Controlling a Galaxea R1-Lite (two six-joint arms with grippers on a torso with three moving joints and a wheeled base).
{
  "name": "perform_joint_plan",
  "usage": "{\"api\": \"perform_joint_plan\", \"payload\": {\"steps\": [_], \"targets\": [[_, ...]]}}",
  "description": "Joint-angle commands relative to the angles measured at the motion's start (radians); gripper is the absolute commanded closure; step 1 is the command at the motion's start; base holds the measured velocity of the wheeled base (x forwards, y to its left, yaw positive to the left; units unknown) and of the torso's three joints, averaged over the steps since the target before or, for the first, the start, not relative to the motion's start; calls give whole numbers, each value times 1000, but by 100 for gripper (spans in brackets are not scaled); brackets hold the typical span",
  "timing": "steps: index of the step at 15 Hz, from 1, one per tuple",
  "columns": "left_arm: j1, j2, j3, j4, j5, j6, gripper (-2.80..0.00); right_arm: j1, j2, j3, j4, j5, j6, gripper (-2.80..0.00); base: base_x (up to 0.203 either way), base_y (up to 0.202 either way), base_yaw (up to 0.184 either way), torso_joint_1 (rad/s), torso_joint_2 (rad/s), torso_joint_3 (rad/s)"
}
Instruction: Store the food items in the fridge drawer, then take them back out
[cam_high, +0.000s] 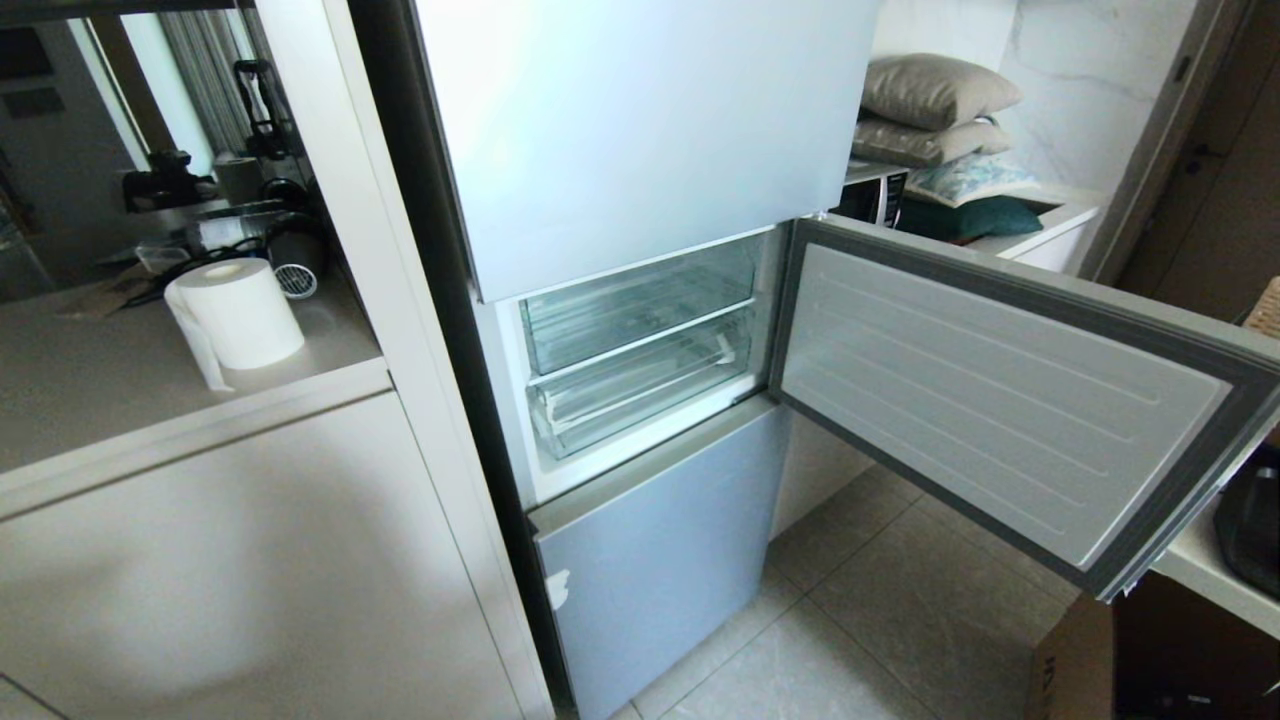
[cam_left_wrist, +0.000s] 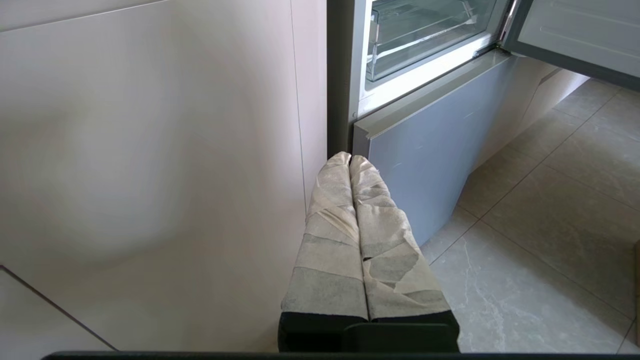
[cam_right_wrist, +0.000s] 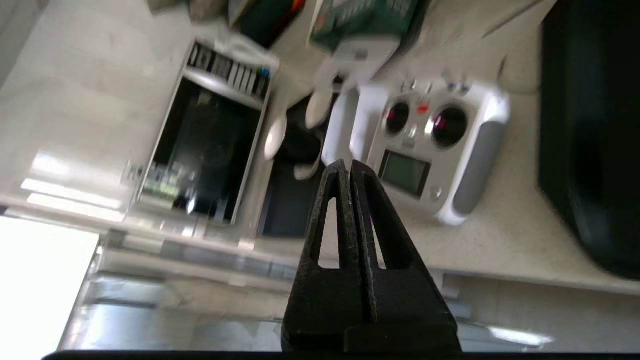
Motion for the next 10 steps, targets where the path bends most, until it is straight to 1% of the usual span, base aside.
{"api": "perform_joint_plan", "payload": {"steps": [1,2,3,5,8,9,10], "targets": [[1,2,0,0,0,1,0,17,46,-45,42,84,21,0,0,0,0,0,0,0],[1,2,0,0,0,0,0,19,41,-46,58,151,48,0,0,0,0,0,0,0],[1,2,0,0,0,0,0,26,35,-42,69,187,89,0,0,0,0,0,0,0],[1,2,0,0,0,0,0,64,18,-24,85,194,107,0,0,0,0,0,0,0],[1,2,0,0,0,0,0,88,-10,-8,119,206,109,0,0,0,0,0,0,0],[1,2,0,0,0,0,0,88,-32,11,126,235,110,0,0,0,0,0,0,0],[1,2,0,0,0,1,0,88,-67,44,132,285,110,0,0,0,0,0,0,0]]}}
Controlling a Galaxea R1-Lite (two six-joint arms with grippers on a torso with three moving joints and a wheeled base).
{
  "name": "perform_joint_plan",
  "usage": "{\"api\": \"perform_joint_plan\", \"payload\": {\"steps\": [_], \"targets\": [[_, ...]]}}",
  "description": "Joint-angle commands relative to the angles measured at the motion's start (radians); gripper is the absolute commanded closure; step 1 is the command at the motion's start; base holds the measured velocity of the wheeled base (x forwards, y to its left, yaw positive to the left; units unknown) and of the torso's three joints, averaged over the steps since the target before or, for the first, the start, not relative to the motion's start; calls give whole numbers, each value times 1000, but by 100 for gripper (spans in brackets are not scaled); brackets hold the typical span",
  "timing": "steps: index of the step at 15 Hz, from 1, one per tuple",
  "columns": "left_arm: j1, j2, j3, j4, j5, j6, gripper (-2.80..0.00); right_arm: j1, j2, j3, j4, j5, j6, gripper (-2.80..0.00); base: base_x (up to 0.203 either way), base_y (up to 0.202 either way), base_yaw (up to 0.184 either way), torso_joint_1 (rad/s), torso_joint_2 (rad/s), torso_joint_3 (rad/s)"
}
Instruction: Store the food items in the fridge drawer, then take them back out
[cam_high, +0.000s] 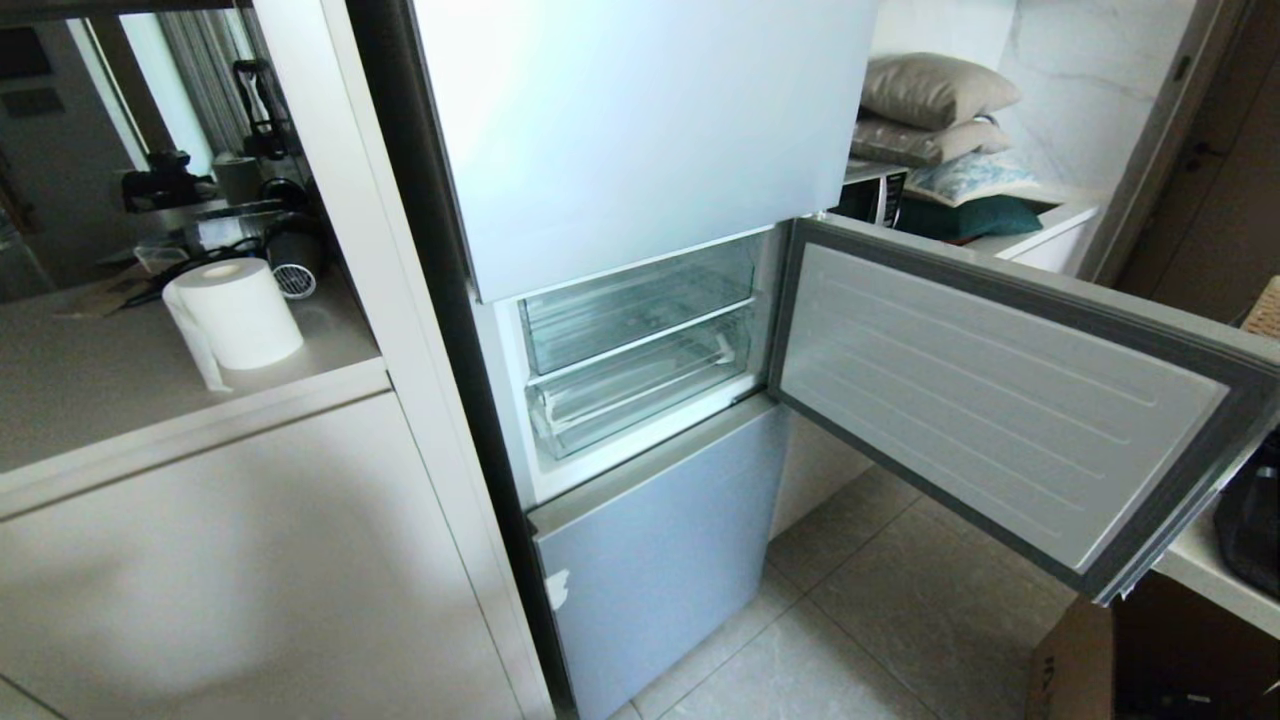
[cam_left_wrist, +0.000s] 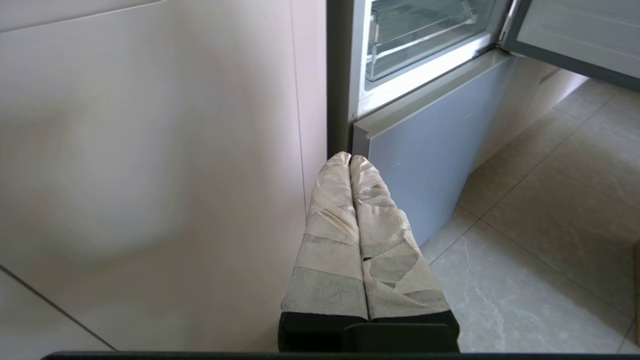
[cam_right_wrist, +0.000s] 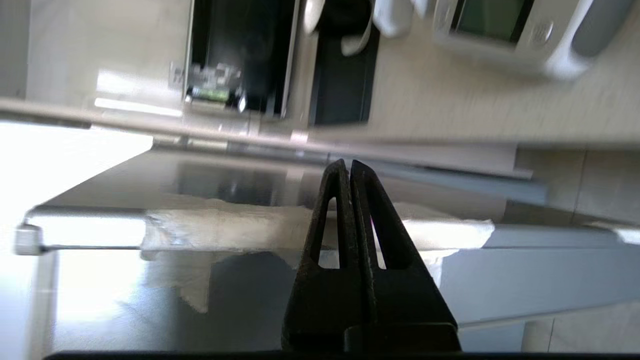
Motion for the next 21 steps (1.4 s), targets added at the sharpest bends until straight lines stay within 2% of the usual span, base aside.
{"api": "perform_joint_plan", "payload": {"steps": [1,7,10,11,12,13,14,16,18,19,21], "targets": [[0,2,0,0,0,-1,0,4,-94,73,1,87,5,0,0,0,0,0,0,0],[0,2,0,0,0,0,0,1,-420,379,0,247,-4,0,0,0,0,0,0,0],[0,2,0,0,0,-1,0,11,-591,482,1,264,23,0,0,0,0,0,0,0],[0,2,0,0,0,-1,0,27,-612,479,3,204,58,0,0,0,0,0,0,0],[0,2,0,0,0,-1,0,66,-615,464,10,65,78,0,0,0,0,0,0,0],[0,2,0,0,0,-1,0,144,-616,445,33,-98,83,0,0,0,0,0,0,0],[0,2,0,0,0,0,0,256,-615,424,73,-254,68,0,0,0,0,0,0,0],[0,2,0,0,0,-1,0,476,-593,400,157,-471,-20,0,0,0,0,0,0,0],[0,2,0,0,0,-1,0,634,-499,375,185,-584,-86,0,0,0,0,0,0,0],[0,2,0,0,0,1,0,706,-446,361,189,-614,-113,0,0,0,0,0,0,0],[0,2,0,0,0,-1,0,794,-356,340,192,-641,-210,0,0,0,0,0,0,0]]}}
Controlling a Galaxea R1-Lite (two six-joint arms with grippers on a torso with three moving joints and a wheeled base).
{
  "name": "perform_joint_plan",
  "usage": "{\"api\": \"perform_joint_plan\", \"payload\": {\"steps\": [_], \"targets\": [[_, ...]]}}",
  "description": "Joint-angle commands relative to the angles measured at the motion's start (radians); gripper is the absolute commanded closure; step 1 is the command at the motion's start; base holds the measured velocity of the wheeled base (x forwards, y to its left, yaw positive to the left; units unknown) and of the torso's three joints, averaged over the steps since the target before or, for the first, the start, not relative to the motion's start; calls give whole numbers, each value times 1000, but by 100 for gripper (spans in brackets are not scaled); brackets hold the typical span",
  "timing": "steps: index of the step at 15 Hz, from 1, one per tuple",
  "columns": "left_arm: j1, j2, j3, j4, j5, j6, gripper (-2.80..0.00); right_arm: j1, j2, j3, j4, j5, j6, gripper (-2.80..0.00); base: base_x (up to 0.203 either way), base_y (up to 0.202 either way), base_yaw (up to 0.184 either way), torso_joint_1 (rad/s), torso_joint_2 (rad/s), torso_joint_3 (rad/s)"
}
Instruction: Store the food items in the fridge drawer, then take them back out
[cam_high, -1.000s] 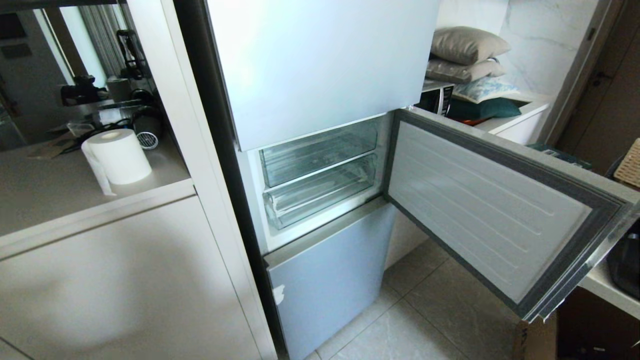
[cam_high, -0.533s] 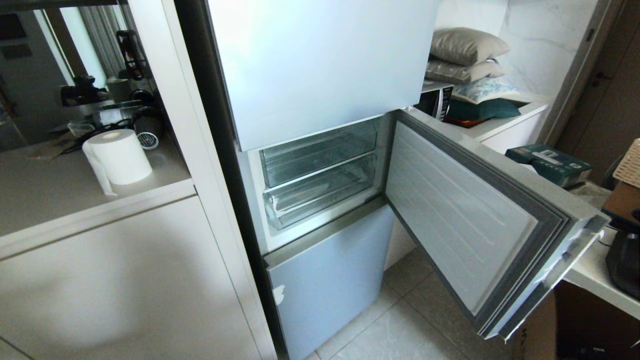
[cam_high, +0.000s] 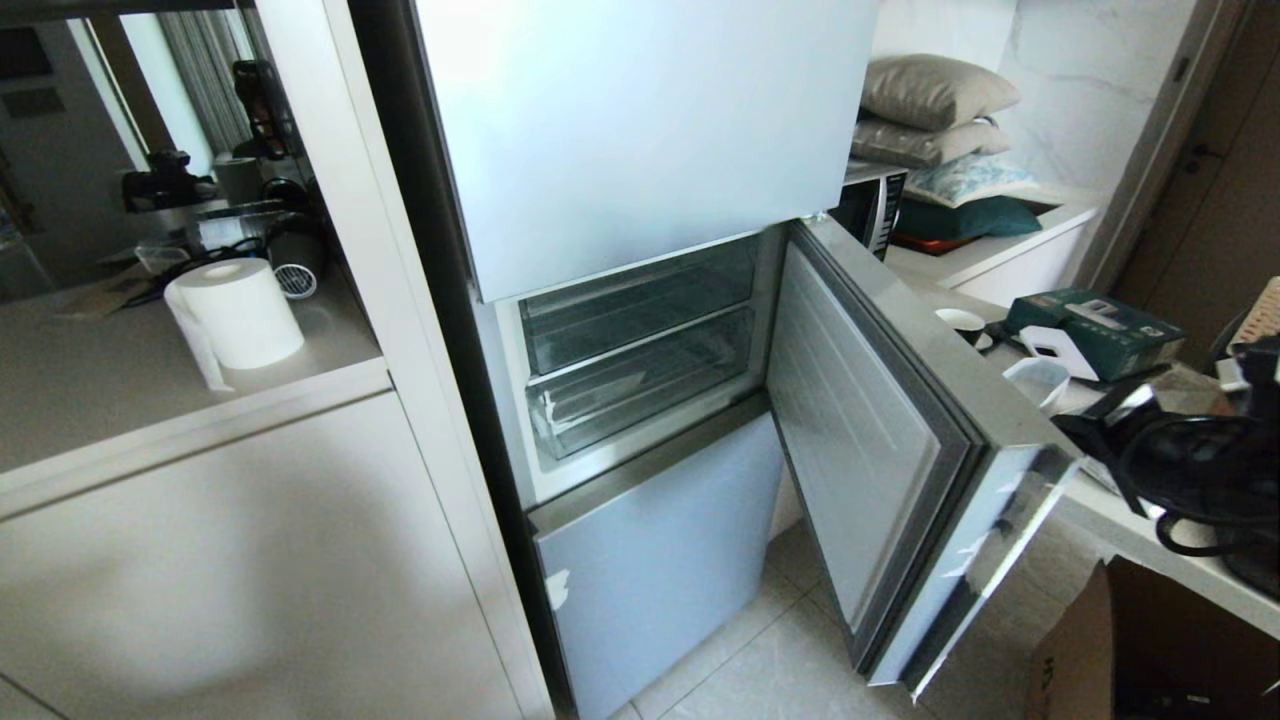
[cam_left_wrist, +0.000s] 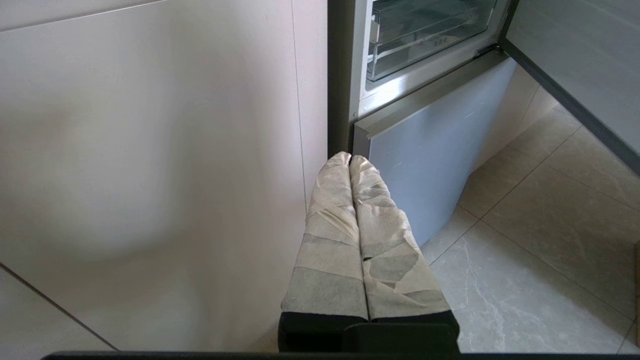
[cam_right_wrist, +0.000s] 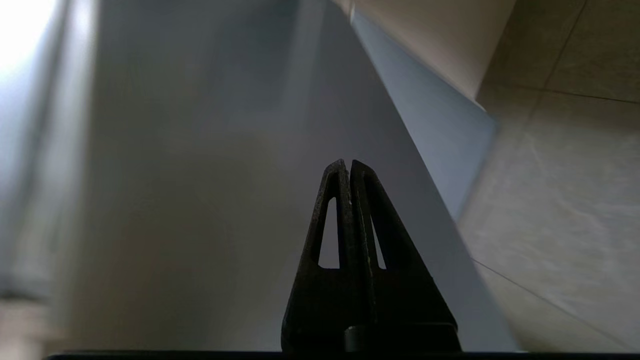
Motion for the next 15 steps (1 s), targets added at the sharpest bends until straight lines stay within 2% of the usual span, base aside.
{"api": "perform_joint_plan", "payload": {"steps": [1,5,8,10,12,15], "targets": [[0,2,0,0,0,0,0,102,136,-33,-6,-16,-91,0,0,0,0,0,0,0],[0,2,0,1,0,0,0,252,197,-109,-13,-18,-106,0,0,0,0,0,0,0],[0,2,0,0,0,0,0,351,320,-215,-131,-11,-106,0,0,0,0,0,0,0],[0,2,0,0,0,0,0,428,407,-328,-189,-3,-110,0,0,0,0,0,0,0],[0,2,0,0,0,0,0,464,494,-460,-201,17,-136,0,0,0,0,0,0,0],[0,2,0,0,0,0,0,493,673,-695,-208,77,-245,0,0,0,0,0,0,0]]}}
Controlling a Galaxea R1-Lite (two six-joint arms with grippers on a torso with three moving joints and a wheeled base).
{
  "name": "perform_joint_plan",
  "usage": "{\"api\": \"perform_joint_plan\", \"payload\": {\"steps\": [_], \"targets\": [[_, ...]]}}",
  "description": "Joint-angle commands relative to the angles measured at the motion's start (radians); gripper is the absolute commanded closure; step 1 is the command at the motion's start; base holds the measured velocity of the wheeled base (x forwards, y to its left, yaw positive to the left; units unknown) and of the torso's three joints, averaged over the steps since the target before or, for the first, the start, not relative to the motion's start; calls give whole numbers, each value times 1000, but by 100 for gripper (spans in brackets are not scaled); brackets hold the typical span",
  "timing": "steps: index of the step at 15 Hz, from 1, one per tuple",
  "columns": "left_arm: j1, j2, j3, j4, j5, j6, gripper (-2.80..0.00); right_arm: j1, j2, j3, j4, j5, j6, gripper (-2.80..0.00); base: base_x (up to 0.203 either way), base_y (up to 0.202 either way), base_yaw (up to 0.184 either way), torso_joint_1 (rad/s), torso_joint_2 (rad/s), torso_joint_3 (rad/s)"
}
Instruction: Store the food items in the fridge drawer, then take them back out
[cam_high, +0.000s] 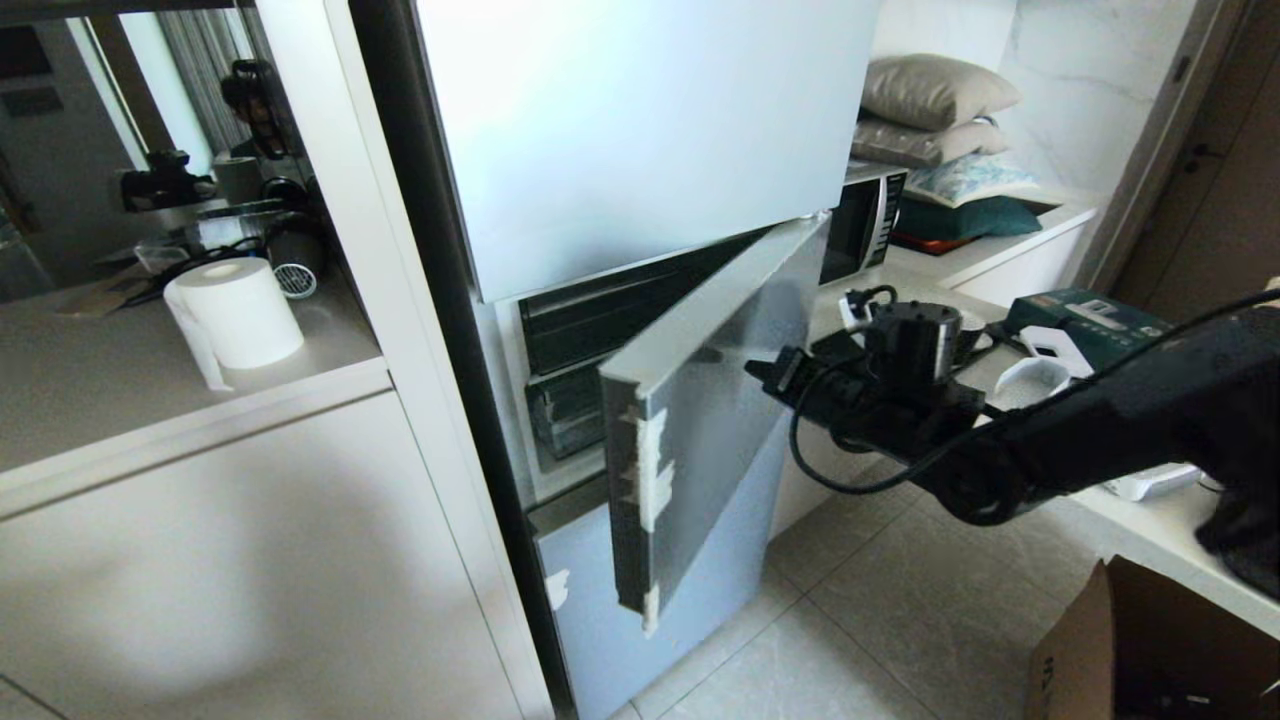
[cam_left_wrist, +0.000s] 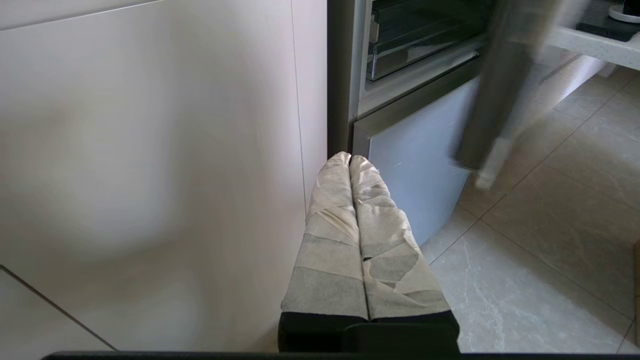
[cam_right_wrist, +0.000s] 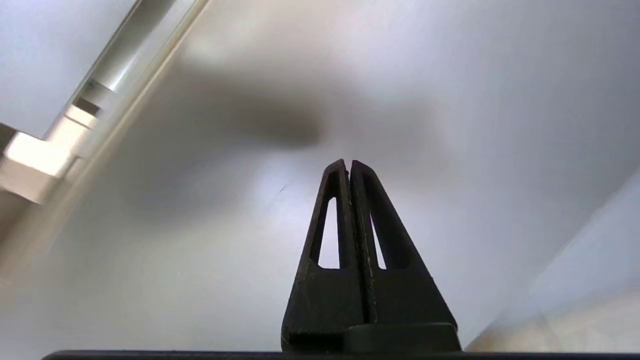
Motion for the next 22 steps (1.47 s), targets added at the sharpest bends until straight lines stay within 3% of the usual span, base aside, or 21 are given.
{"api": "perform_joint_plan", "payload": {"steps": [1,4,11,13,16,18,22], "targets": [[1,2,0,1,0,1,0,20,206,-215,-8,40,-70,0,0,0,0,0,0,0],[1,2,0,0,0,0,0,28,365,-451,-9,75,-115,0,0,0,0,0,0,0],[1,2,0,0,0,0,0,32,522,-710,-67,128,-125,0,0,0,0,0,0,0],[1,2,0,0,0,0,0,36,523,-705,-68,123,-126,0,0,0,0,0,0,0],[1,2,0,0,0,0,0,51,399,-531,-82,96,-136,0,0,0,0,0,0,0],[1,2,0,0,0,1,0,64,212,-272,-120,87,-152,0,0,0,0,0,0,0],[1,2,0,0,0,0,0,76,-164,346,-291,77,-269,0,0,0,0,0,0,0]]}}
